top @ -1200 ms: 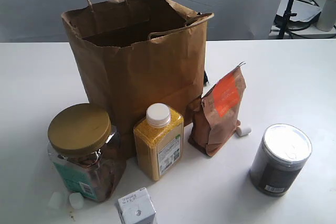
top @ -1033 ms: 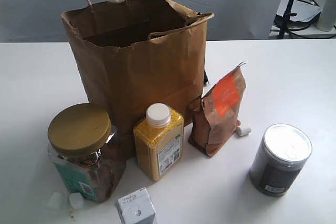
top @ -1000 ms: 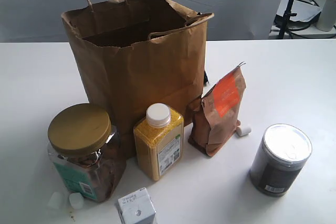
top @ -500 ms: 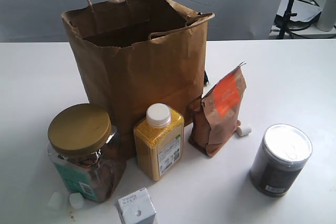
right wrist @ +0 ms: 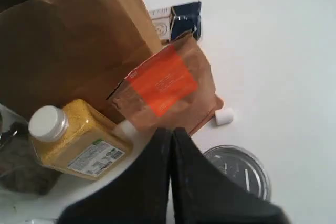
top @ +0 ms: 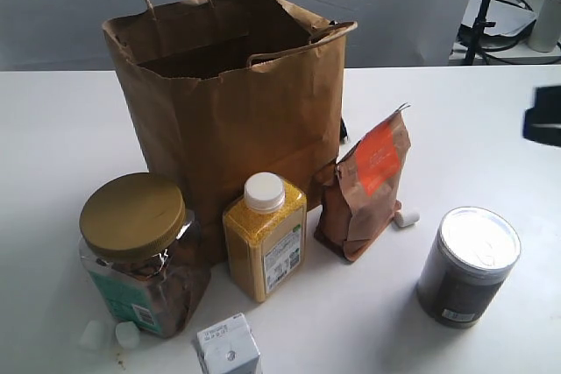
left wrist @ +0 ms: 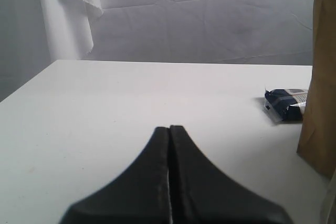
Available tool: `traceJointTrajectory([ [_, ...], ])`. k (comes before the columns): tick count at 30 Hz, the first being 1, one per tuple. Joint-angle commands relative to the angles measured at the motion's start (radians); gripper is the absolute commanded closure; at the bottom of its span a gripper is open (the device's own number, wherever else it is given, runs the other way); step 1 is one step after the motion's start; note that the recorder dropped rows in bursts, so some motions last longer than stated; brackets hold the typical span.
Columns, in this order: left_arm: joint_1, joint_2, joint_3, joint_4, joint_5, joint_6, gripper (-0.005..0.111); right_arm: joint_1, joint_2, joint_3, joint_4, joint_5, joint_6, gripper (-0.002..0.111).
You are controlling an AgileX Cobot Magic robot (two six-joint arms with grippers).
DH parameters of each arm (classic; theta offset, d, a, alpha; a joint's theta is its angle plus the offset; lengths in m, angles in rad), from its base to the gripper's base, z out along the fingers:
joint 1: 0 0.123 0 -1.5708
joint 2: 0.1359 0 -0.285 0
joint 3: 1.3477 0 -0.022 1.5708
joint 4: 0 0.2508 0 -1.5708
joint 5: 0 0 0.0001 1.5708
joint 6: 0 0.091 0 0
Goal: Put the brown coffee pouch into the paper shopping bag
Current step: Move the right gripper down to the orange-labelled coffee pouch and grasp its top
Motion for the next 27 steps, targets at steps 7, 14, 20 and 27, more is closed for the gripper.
traceJointTrajectory([
  [7,0.004,-0.003,0.004,0.004,-0.004,-0.003,0.107,0.152,0.497,-0.386,-0.248,0.14,0.646,0.056],
  [14,0.004,-0.003,0.004,0.004,-0.004,-0.003,0.107,0.174,0.772,-0.537,-0.244,0.17,0.734,0.048],
  [20,0.004,-0.003,0.004,0.004,-0.004,-0.003,0.107,0.174,0.87,-0.538,-0.286,0.121,0.739,0.048],
  [27,0.004,-0.003,0.004,0.004,-0.004,-0.003,0.107,0.174,0.957,-0.538,-0.3,0.095,0.739,0.053],
])
